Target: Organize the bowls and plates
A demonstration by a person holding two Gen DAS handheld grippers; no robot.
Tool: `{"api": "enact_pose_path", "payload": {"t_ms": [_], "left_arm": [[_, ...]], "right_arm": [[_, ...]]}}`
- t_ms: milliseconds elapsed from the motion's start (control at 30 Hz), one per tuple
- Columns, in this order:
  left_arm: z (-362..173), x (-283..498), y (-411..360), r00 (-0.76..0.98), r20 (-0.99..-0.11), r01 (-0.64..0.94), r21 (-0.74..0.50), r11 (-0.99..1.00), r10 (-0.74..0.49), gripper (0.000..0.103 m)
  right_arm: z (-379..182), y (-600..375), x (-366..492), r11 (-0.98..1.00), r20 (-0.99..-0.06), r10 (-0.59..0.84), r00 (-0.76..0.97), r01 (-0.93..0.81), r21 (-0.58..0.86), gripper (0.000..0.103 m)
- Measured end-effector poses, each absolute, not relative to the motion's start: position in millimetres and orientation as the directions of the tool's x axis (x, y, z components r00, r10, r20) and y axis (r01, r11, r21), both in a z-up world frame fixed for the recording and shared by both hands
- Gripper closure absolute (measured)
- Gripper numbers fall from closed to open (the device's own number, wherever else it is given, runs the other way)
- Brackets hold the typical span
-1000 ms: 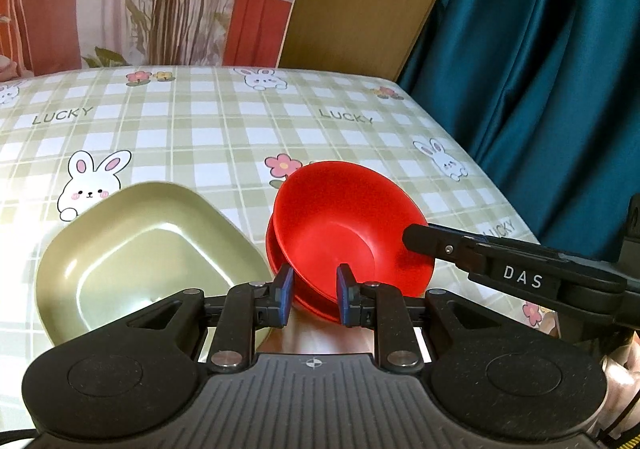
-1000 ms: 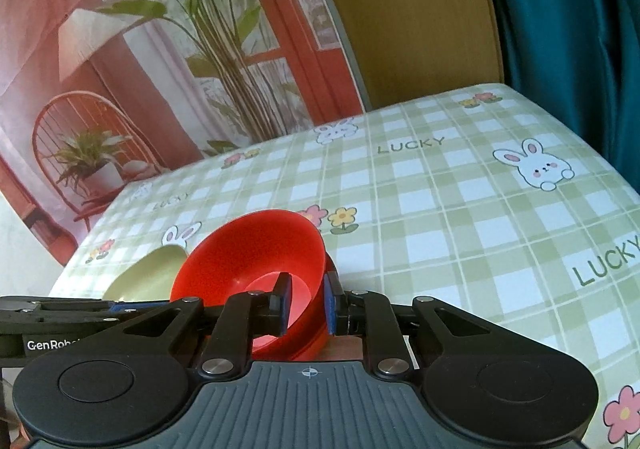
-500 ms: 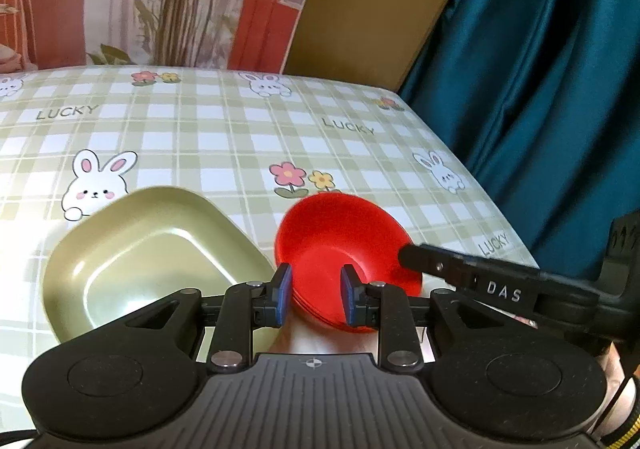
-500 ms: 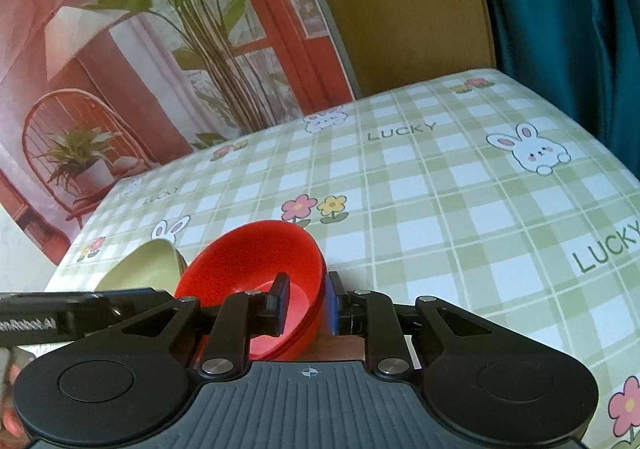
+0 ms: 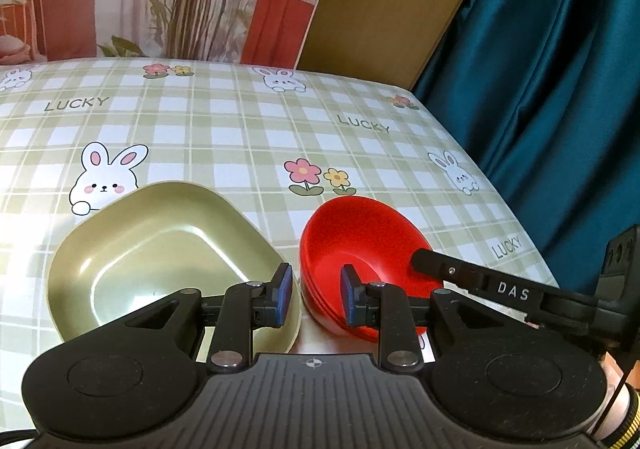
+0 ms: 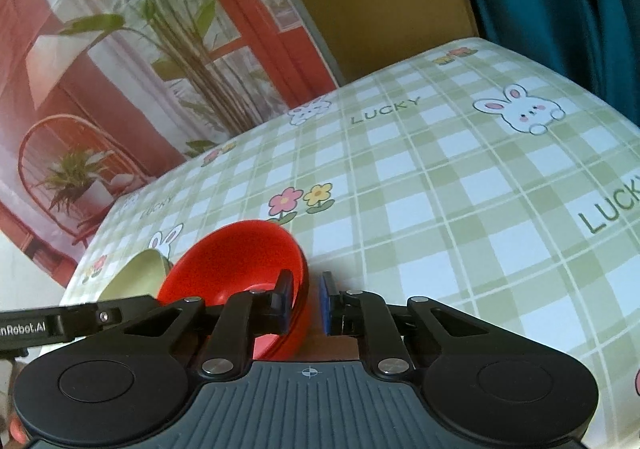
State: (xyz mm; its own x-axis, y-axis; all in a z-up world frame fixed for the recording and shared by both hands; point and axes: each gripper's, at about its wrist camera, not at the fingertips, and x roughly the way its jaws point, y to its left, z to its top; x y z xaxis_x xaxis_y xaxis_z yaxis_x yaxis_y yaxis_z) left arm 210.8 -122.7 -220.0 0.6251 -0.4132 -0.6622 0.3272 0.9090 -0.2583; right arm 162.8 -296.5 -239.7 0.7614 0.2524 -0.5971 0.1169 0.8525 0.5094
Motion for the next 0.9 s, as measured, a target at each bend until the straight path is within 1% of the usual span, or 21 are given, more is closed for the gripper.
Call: {"api": "enact_pose_path", "payload": {"t_ms": [533, 633, 700, 900], "left_arm": [[-230.6, 208.7, -138.1, 0.582, -0.676, 0.387, -0.260, 0.885, -0.453, 0.075], [-231.5, 208.7, -137.8, 0.587, -0.673, 0.385, -0.257, 0.886, -0.450, 0.075], [-231.2, 209.1, -136.0, 0.584, -0.670, 0.385, -0.268, 0.883, -0.458, 0.075], [-228.4, 209.7, -133.7, 0.587, -0.668, 0.389, -0.264, 0.883, -0.458, 0.075]], "right_arm": [[-249.7, -302.6, 161.0, 0.830, -0.592, 0.266, 0.761, 0.132, 0.543, 0.093], [-249.2, -302.0, 161.1, 0.828, -0.592, 0.268, 0.760, 0.132, 0.545, 0.093], [-248.4, -301.7, 161.4, 0.825, -0.592, 0.272, 0.759, 0.133, 0.549, 0.097], [-236.9, -296.3, 164.0, 0.835, -0.598, 0.254, 0.760, 0.139, 0.532, 0.096]]}}
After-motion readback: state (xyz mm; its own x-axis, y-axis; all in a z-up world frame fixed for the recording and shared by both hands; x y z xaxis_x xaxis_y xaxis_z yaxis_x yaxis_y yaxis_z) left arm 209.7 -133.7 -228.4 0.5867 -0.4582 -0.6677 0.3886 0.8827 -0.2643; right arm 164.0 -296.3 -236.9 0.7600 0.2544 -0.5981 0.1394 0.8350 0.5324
